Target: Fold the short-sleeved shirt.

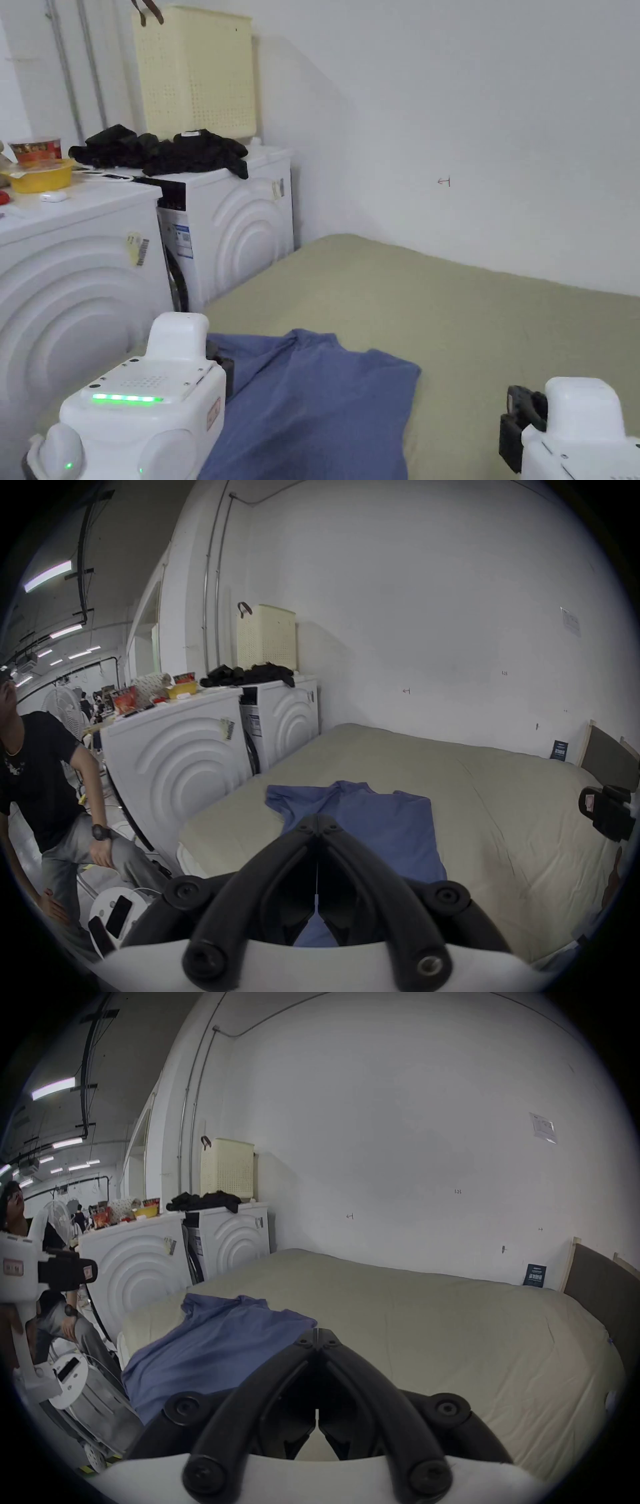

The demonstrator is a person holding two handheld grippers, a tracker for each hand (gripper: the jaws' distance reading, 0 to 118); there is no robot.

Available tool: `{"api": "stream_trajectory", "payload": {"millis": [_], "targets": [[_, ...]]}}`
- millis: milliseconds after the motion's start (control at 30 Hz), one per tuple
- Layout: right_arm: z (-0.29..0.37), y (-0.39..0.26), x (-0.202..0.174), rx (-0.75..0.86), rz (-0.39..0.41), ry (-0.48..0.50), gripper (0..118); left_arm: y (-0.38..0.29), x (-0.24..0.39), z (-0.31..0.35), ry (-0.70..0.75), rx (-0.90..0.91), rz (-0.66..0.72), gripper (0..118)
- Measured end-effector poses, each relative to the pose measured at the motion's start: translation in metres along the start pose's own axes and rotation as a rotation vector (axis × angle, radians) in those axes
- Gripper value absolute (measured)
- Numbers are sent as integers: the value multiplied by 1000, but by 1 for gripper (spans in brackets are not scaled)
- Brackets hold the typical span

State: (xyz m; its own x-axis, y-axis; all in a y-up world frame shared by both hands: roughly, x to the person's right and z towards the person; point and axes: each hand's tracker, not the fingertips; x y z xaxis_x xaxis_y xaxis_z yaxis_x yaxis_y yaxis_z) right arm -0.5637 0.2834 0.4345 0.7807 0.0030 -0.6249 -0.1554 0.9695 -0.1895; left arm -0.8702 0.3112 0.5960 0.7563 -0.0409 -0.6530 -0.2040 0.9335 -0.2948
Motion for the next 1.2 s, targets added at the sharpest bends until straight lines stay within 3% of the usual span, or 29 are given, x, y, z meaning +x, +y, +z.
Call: {"api": "stream_trajectory", "payload": {"millis": [467,533,567,633,667,700,900,967,1033,1067,1100,1133,1167,1200], "targets": [[-41,-60,35,-161,-51,-69,1,-49,84,-212,-186,-394,-46,0],[-46,-71,37,-209,-58,-65,1,-61,87,-250,-210,-479,-5,6],[-48,-76,38,-218,-61,-69,1,-65,88,-264,-180,-515,-18,14],[-51,-88,40,-251,-68,-69,1,-73,90,-288,-159,-551,-30,89],[-52,-92,41,-265,-71,-71,1,-76,90,-297,-171,-588,-23,118],[-54,-97,41,-278,-76,-73,1,-81,90,-308,-191,-658,-30,118],[-54,-112,38,-341,-73,-69,1,-116,108,-310,-186,-777,-118,118],[-48,-114,38,-351,-71,-67,1,-117,110,-303,-180,-717,-124,118],[-41,-115,39,-357,-62,-70,1,-106,111,-290,-179,-713,-113,109],[-38,-115,40,-358,-63,-74,1,-102,112,-283,-170,-689,-124,94],[-33,-114,43,-357,-71,-75,1,-95,113,-275,-151,-642,-168,59],[-29,-113,46,-359,-80,-77,1,-87,113,-276,-137,-620,-190,15],[-24,-112,48,-358,-86,-80,1,-84,113,-273,-103,-622,-210,0],[-18,-111,51,-353,-86,-87,1,-79,109,-270,-131,-619,-189,0]]}}
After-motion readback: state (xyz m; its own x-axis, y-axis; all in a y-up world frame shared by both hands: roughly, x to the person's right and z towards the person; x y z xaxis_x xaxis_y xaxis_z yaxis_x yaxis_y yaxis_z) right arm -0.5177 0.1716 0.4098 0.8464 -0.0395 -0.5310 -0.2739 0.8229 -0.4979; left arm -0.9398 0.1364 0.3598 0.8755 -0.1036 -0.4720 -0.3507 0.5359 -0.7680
